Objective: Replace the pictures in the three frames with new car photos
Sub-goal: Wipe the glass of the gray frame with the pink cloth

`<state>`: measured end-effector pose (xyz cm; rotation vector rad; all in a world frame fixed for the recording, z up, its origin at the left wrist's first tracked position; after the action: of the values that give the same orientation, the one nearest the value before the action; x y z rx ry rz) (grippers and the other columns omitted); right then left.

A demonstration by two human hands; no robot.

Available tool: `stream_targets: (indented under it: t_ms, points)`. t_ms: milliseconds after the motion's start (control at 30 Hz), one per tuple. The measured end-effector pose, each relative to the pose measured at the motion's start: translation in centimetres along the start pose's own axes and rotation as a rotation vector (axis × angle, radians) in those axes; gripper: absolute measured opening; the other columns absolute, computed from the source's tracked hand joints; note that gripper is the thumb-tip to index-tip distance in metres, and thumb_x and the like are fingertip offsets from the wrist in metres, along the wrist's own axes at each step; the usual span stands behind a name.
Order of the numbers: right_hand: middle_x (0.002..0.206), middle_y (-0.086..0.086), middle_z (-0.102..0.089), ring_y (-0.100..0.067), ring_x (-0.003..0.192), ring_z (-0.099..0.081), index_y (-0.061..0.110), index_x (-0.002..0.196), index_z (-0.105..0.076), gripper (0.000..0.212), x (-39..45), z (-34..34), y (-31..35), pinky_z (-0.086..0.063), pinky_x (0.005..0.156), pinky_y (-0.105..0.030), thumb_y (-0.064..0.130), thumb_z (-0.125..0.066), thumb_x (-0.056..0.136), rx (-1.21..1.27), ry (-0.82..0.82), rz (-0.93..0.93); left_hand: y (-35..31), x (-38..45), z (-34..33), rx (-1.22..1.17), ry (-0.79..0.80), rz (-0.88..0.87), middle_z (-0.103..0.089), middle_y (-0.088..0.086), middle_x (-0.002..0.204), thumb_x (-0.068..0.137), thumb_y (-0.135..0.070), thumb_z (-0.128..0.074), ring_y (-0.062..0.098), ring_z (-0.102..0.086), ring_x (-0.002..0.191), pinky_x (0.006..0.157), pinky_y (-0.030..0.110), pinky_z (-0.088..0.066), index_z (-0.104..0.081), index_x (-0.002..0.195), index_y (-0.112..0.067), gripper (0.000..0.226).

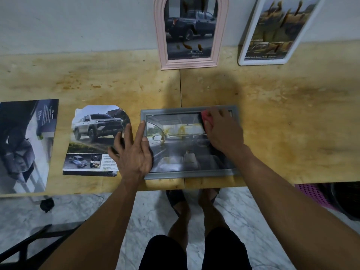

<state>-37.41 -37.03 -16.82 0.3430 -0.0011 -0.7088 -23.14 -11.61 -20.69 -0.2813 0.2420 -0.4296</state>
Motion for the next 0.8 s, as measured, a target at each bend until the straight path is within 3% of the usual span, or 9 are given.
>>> stream_targets:
  t_ms: [200,300,400,567,633,700,733,800]
  points:
    - [0.116,-0.004,-0.056,-0.029,0.092,-0.06,0.022,0.129,-0.049,0.033,-5.2,-1.3,-0.4,-0.052,0.074,-0.042,0.038,-0.038,0.102,0.139,0.155,-0.057,0.0,0.0,0.0,-0.008,-0.01,0.01,-0.019,-0.005,0.164,0.106,-0.048,-0.02,0.03,-0.015,0.147,0.112,0.064,-0.013,-0.019,0.151,-0.056,0.045]
    - [0.105,-0.006,-0.063,-0.029,0.083,-0.064,0.018,0.121,-0.056,0.025,-8.1,-0.4,-0.3,-0.053,0.063,-0.038,0.028,-0.052,0.098,0.125,0.074,0.023,-0.1,0.0,0.0,-0.003,-0.012,0.004,-0.02,-0.005,0.163,0.107,-0.047,-0.021,0.03,-0.016,0.146,0.112,0.064,-0.014,-0.019,0.151,-0.056,0.045]
    - [0.094,-0.003,-0.065,-0.026,0.076,-0.063,0.017,0.103,-0.061,0.014,-9.5,-0.3,-0.4,-0.047,0.056,-0.03,0.023,-0.06,0.091,0.165,0.108,0.035,-0.1,-0.1,0.0,0.01,-0.012,0.0,-0.02,-0.005,0.163,0.107,-0.046,-0.022,0.03,-0.017,0.145,0.111,0.063,-0.016,-0.018,0.151,-0.056,0.045]
    - [0.081,0.005,-0.066,-0.017,0.075,-0.065,0.029,0.092,-0.06,0.011,-8.9,-0.2,-2.7,-0.05,0.057,-0.03,0.039,-0.06,0.086,0.248,0.308,-0.157,-0.3,0.0,0.1,0.012,-0.006,-0.01,-0.019,-0.005,0.163,0.107,-0.047,-0.022,0.03,-0.016,0.145,0.111,0.063,-0.015,-0.019,0.151,-0.056,0.046]
    - [0.075,0.01,-0.065,-0.009,0.068,-0.064,0.03,0.091,-0.056,0.016,-7.4,2.1,-4.3,-0.049,0.053,-0.026,0.045,-0.062,0.088,0.433,0.155,-0.33,-0.3,0.0,0.0,0.009,0.019,-0.015,-0.017,-0.005,0.163,0.105,-0.048,-0.02,0.031,-0.014,0.145,0.111,0.063,-0.013,-0.017,0.151,-0.057,0.046]
    - [0.076,0.008,-0.066,-0.012,0.07,-0.065,0.028,0.094,-0.057,0.018,-5.7,4.5,-6.2,-0.048,0.055,-0.027,0.045,-0.06,0.091,0.54,-0.107,-0.473,-0.1,0.2,-0.1,0.032,0.053,-0.036,-0.016,-0.004,0.164,0.103,-0.051,-0.018,0.031,-0.013,0.144,0.11,0.063,-0.013,-0.015,0.151,-0.058,0.048]
    - [0.084,0.004,-0.067,-0.016,0.077,-0.065,0.026,0.099,-0.058,0.018,-4.9,4.9,-6.6,-0.047,0.06,-0.027,0.043,-0.058,0.094,0.52,-0.183,-0.479,0.0,0.4,0.0,0.047,0.067,-0.051,-0.017,-0.005,0.163,0.102,-0.053,-0.016,0.032,-0.014,0.143,0.11,0.061,-0.015,-0.014,0.15,-0.059,0.049]
    - [0.109,-0.006,-0.06,-0.023,0.092,-0.06,0.021,0.119,-0.059,0.028,-3.8,3.6,-5.9,-0.042,0.07,-0.027,0.038,-0.051,0.098,0.424,-0.163,-0.428,0.2,0.9,0.4,0.069,0.073,-0.092,-0.021,-0.005,0.161,0.1,-0.056,-0.014,0.031,-0.019,0.138,0.107,0.058,-0.019,-0.016,0.15,-0.058,0.05]
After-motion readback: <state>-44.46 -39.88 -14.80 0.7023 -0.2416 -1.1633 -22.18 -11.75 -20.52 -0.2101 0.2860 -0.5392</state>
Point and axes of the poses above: each hand's wrist, its own x-axis towards the middle knuckle, its own z-axis out of the back of the hand, y = z × x, the point moved 10 cm from there along x, towards the middle knuckle
